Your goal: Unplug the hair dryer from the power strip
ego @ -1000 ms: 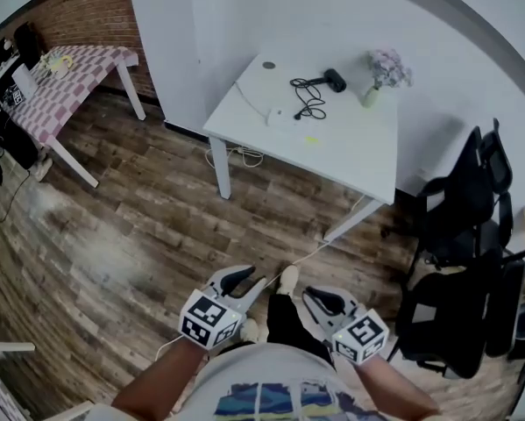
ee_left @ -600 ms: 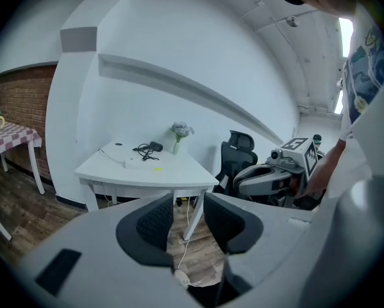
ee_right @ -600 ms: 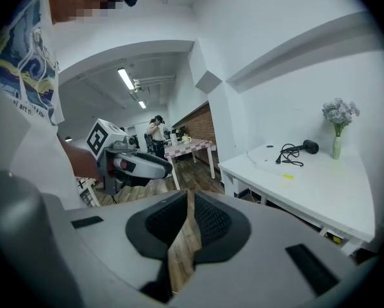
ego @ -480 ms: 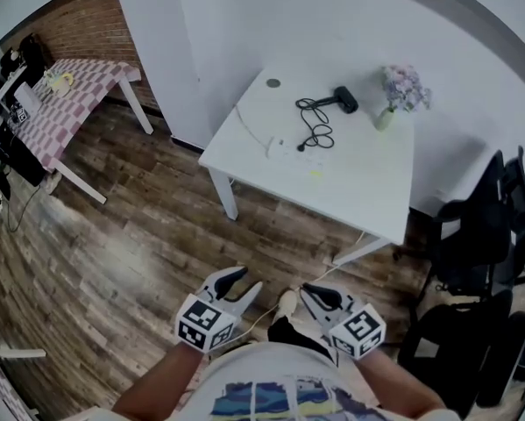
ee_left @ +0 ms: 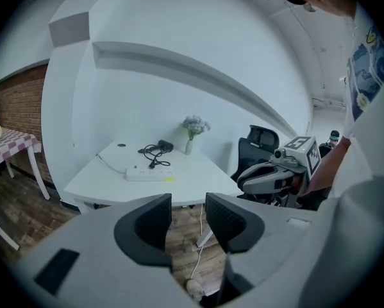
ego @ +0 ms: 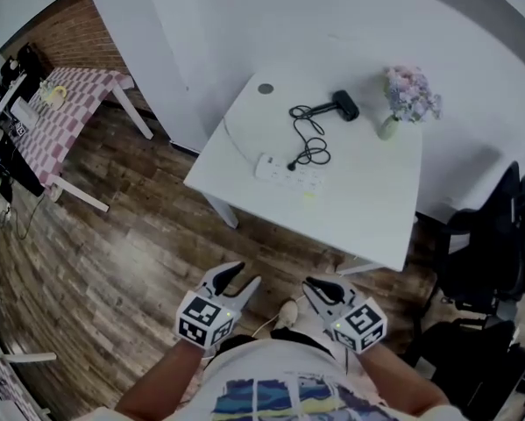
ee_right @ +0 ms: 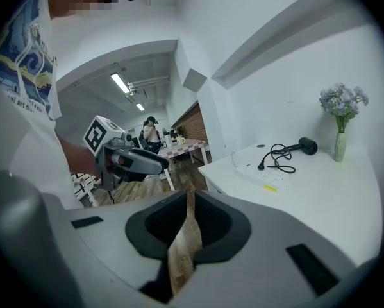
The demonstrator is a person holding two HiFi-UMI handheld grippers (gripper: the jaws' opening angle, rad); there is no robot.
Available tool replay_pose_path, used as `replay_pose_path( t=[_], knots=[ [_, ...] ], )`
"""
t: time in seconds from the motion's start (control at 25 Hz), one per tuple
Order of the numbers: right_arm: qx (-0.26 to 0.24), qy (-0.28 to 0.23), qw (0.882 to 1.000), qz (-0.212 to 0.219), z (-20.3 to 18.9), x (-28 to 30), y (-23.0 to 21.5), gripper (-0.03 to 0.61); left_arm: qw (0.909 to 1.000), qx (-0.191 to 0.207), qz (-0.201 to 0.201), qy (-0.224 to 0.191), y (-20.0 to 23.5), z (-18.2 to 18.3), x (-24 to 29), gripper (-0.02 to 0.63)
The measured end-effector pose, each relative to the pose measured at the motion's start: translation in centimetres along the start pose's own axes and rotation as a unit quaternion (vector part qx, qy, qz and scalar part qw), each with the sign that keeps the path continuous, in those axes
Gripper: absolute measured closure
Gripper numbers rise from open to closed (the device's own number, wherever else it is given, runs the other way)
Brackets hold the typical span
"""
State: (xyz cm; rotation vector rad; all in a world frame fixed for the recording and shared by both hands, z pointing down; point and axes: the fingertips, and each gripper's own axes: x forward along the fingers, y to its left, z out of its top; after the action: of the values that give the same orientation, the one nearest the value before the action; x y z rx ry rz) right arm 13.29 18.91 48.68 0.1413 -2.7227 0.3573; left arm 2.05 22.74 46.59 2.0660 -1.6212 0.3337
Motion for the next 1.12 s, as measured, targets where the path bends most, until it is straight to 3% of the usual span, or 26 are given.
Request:
replay_pose_path(
  t=[0.48, 1.12],
  knots=[
    [-0.001, -0.004, 1.0, -0.028, 1.5, 1.9, -9.4, 0.568, 0.9996, 0.023, -0.017, -0.003, 2.7, 5.6, 8.5, 0.463],
    [0.019, 0.025, 0.993, -0.117, 2.1, 7.5, -19.5, 0.563, 0.9903, 0.082, -0.108, 0.03, 10.0, 11.0, 19.8, 0.462]
  ],
)
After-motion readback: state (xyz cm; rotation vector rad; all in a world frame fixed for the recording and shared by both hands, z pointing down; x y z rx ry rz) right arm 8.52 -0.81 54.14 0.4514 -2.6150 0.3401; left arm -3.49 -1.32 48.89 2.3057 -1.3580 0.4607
